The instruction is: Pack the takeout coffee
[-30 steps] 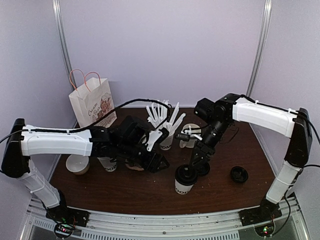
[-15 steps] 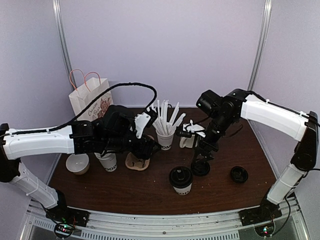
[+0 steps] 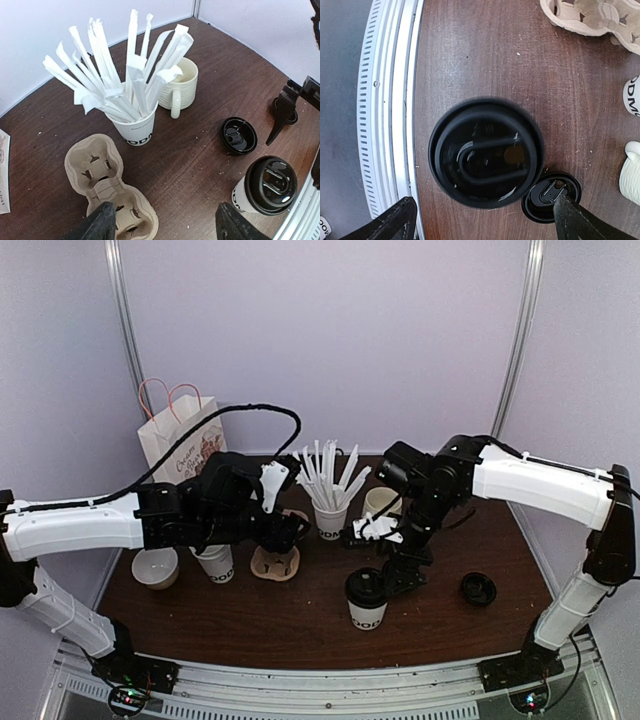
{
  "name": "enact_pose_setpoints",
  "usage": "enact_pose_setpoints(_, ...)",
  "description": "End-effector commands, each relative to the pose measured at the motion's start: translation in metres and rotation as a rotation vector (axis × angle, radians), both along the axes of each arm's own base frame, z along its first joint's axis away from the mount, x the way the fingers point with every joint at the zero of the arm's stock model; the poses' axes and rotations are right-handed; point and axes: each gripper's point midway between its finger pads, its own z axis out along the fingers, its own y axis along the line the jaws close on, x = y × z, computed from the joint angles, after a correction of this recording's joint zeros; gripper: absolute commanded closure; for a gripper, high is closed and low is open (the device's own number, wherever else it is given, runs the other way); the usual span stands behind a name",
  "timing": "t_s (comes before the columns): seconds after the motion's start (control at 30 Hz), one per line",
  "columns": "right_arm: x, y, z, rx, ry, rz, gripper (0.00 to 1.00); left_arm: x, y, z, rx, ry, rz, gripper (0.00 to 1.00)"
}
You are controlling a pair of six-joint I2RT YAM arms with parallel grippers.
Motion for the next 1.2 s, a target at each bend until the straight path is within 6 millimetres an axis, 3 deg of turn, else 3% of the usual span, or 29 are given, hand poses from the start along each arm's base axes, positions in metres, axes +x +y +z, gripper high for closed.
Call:
enact_pose_setpoints(0.0, -0.004, 0.004, -0.002, -0.014, -0.065, 0.052, 0.01, 0.007, 0.0, 0.009, -0.04, -0.024, 0.024, 0.29)
enact_pose_setpoints(0.3, -0.011, 0.012, -0.011, -0.065, -0.118, 0.112, 0.01, 0.007, 0.001, 0.001, -0.03, -0.008, 0.025, 0.28)
enact_pose_setpoints(0.5, -0.017, 0.019, -0.016, -0.08, -0.143, 0.137, 0.06, 0.007, 0.003, -0.004, -0.027, 0.0, 0.031, 0.28)
enact_pose_setpoints(0.9, -0.016, 0.023, -0.03, -0.135, -0.221, 0.155, 0.1, 0.007, 0.006, -0.009, -0.02, 0.007, 0.037, 0.27)
enact_pose_setpoints(1.17, -0.016, 0.023, -0.032, -0.151, -0.25, 0.164, 0.19, 0.007, 0.007, -0.013, -0.016, 0.011, 0.041, 0.27)
